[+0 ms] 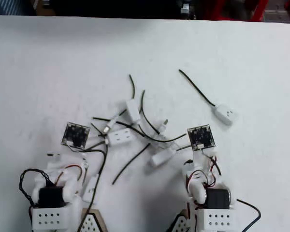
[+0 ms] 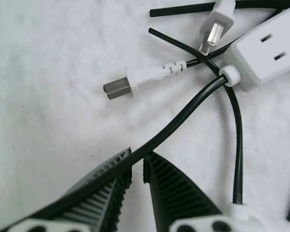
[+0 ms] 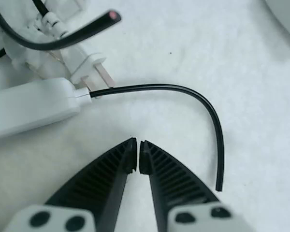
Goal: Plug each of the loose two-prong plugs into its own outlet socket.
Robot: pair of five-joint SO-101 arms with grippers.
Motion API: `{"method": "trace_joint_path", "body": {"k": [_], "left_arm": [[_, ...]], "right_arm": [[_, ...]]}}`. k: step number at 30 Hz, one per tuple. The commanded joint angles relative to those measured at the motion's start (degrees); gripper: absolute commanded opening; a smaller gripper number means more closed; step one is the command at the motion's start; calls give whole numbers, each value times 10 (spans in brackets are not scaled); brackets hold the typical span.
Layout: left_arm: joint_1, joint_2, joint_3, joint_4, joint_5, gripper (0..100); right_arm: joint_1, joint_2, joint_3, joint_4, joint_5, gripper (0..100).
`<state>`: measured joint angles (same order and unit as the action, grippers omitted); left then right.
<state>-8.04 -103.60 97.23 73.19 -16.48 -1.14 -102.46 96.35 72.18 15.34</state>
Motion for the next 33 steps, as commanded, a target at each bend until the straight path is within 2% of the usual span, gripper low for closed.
{"method": "trace_joint_path", "body": {"k": [1, 18, 24, 33], "left_arm": [[5, -7, -3, 2, 4, 61], [5, -7, -3, 2, 4, 61], [5, -7, -3, 1, 3, 63], [2, -8, -56, -2, 2, 61]], "right_arm": [[7, -6, 5, 5, 0, 19], [7, -6, 5, 5, 0, 19], [-14, -6, 5, 5, 0, 20], [-30, -6, 5, 5, 1, 20]]}}
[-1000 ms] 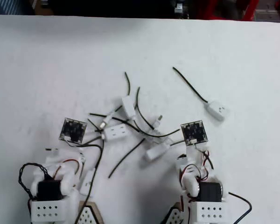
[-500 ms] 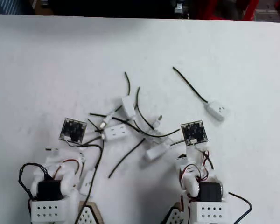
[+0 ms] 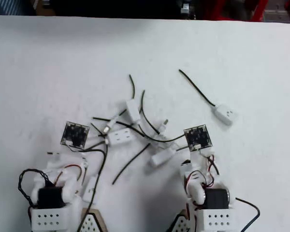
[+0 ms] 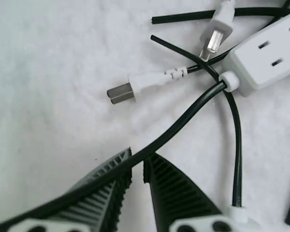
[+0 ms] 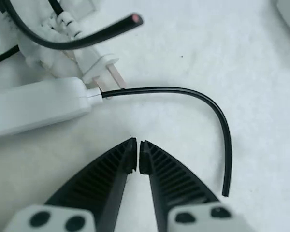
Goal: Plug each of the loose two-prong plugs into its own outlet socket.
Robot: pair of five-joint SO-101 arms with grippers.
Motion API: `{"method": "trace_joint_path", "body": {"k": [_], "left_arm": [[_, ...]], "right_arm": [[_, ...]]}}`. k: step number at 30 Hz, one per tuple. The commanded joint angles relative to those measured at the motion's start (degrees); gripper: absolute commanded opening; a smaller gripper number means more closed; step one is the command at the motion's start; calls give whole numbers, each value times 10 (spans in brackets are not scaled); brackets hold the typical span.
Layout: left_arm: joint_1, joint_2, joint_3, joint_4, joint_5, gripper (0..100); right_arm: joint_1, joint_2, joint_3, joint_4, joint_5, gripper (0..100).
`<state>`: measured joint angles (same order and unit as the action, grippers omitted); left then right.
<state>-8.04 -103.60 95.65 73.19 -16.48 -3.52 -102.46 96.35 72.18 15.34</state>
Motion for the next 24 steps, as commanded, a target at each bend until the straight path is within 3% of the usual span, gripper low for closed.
{"method": "trace_joint_path", "body": {"k": [1, 6, 11, 16, 20, 24], "left_arm": [[2, -8, -40, -2, 2, 61], [1, -8, -52, -5, 1, 61], [-77, -8, -53, -12, 1, 64], [-105, -8, -50, -22, 1, 64], [-105, -8, -42, -25, 1, 64], [-105, -8, -42, -22, -11, 64]], "right_arm": [[-2, -6, 5, 5, 4, 20], [34, -7, -44, -14, 6, 21], [79, -3, -98, -100, 119, 21], [78, 9, -201, -86, 128, 74], [42, 116, -336, -53, 130, 74], [-5, 320, -484, -7, 128, 76]]}}
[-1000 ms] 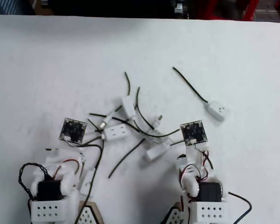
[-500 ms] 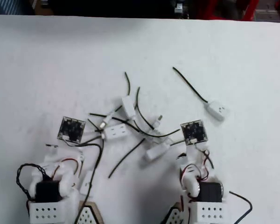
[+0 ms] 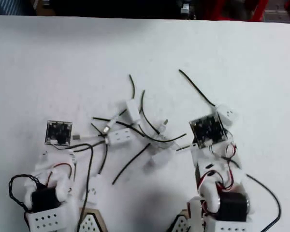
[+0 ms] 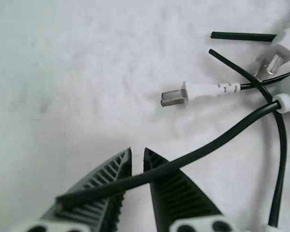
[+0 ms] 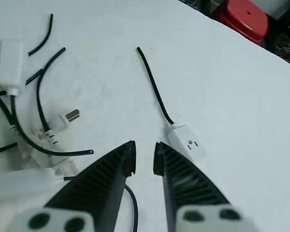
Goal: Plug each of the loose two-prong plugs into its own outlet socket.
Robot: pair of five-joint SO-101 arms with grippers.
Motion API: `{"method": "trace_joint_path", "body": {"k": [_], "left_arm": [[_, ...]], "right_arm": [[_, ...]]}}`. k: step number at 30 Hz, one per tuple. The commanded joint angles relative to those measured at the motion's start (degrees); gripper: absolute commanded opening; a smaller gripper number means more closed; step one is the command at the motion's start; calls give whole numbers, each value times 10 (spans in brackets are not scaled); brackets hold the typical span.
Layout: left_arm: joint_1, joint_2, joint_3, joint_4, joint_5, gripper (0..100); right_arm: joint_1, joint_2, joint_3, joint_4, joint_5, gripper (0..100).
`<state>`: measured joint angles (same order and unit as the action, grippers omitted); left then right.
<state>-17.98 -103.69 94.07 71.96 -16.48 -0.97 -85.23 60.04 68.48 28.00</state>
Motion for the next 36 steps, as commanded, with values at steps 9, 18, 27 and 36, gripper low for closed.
{"method": "trace_joint_path", "body": {"k": [9, 18, 27, 36], "left_arm": [[-7, -7, -16, -10, -66, 66], [-7, -7, -15, 0, -58, 226], [-7, -8, -15, 0, -47, 227], [-7, -8, -15, 0, -47, 229]], "right_arm": [[-89, 575, -445, 160, 0, 166], [-164, 834, -622, 215, 0, 150], [-183, 968, -629, 234, 4, 151], [-186, 1044, -627, 250, 5, 149]]}}
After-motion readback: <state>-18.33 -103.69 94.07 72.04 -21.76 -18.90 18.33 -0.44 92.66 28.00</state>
